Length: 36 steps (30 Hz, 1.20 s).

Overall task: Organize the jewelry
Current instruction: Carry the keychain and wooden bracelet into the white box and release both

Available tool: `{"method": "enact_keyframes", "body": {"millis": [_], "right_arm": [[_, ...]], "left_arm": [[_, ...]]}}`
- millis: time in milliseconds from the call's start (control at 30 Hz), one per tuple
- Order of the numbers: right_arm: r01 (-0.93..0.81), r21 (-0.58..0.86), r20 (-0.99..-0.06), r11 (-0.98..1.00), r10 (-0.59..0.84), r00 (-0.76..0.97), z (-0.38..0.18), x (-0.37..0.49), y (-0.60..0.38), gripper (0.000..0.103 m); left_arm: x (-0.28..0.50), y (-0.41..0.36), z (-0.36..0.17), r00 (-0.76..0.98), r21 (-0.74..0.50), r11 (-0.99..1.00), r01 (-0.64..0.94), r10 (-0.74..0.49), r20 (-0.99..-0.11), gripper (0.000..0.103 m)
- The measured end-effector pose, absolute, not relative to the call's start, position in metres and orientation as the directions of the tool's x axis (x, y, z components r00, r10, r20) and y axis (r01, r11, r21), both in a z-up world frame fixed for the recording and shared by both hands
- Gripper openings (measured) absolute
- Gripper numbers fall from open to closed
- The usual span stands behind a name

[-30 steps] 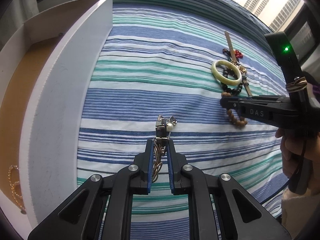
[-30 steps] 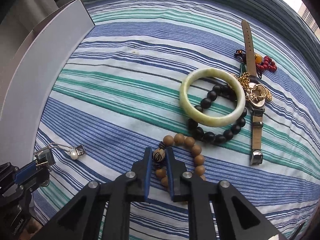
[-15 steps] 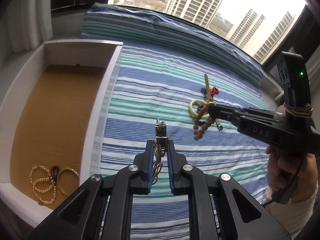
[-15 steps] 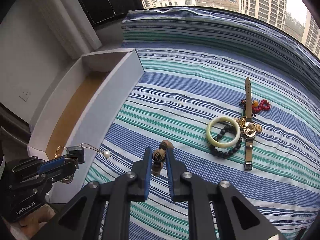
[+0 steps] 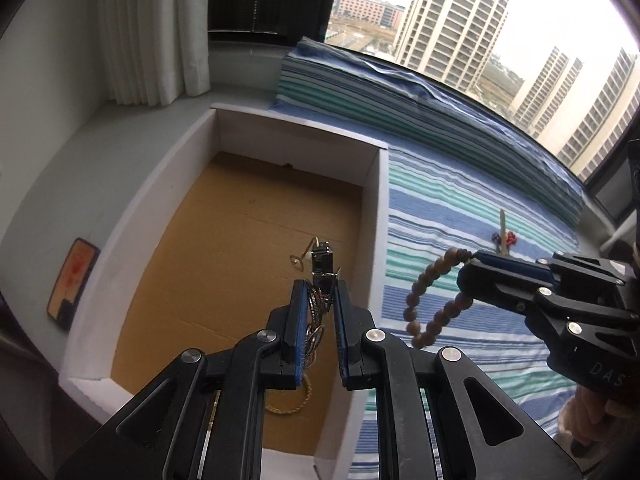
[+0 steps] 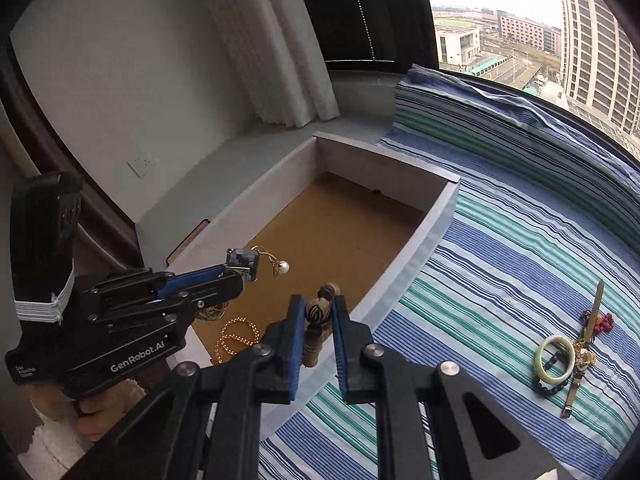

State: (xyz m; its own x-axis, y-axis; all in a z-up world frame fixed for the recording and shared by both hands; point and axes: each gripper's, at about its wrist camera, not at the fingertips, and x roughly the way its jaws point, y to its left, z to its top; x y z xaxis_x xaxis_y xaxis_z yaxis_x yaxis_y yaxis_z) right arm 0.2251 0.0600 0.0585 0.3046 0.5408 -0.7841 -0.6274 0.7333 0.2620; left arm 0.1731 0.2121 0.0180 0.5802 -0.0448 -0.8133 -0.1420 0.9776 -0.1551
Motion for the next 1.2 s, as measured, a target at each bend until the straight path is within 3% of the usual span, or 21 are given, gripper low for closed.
{"method": "enact_keyframes", "body": {"millis": [400,633,667,700,733,800,900,1033,1100,1200], "right_arm": [[-0.673,0.167,-0.888,0.72,0.407,0.216,-0.043,0.243,0.169,0.014],[-0.686,0.189,-0.891,0.703,0.416,0.181,-0.068,0.24,0.19,0.016],[-0.683,0.196,-0.889,0.704,0.422,0.179,-0.067,0.24,0.19,0.021],[-0.679,0.204,-0.885,0.706,0.429,0.18,-0.065,0.24,0.189,0.031],[-0.673,0.211,-0.88,0.708,0.438,0.185,-0.06,0.24,0.186,0.034],[-0.67,0.231,-0.86,0.705,0.47,0.198,-0.047,0.239,0.177,0.034],[-0.673,0.227,-0.823,0.703,0.509,0.254,-0.017,0.234,0.154,0.034],[-0.655,0.212,-0.771,0.726,0.536,0.345,0.014,0.216,0.108,0.04],[-0.635,0.204,-0.751,0.745,0.535,0.387,0.015,0.204,0.078,0.047],[-0.575,0.215,-0.752,0.789,0.51,0.418,-0.001,0.191,0.025,0.048]], "left_arm": [[0.197,0.299,-0.079,0.442,-0.119,0.935,-0.335,0.044,-0.896,0.011],[0.198,0.318,-0.094,0.413,-0.091,0.92,-0.38,0.08,-0.907,0.013],[0.198,0.319,-0.093,0.418,-0.088,0.918,-0.387,0.09,-0.904,0.014],[0.197,0.319,-0.089,0.425,-0.091,0.916,-0.39,0.091,-0.901,0.023],[0.196,0.32,-0.084,0.434,-0.099,0.915,-0.39,0.089,-0.896,0.04],[0.188,0.318,-0.069,0.463,-0.098,0.911,-0.4,0.108,-0.88,0.063],[0.18,0.303,-0.042,0.518,-0.085,0.924,-0.373,0.131,-0.845,0.066],[0.163,0.261,-0.014,0.588,-0.096,0.951,-0.292,0.099,-0.803,0.08],[0.154,0.23,-0.007,0.609,-0.087,0.97,-0.226,0.071,-0.79,0.082],[0.142,0.18,-0.008,0.617,-0.095,0.989,-0.114,-0.005,-0.787,0.085]]}}
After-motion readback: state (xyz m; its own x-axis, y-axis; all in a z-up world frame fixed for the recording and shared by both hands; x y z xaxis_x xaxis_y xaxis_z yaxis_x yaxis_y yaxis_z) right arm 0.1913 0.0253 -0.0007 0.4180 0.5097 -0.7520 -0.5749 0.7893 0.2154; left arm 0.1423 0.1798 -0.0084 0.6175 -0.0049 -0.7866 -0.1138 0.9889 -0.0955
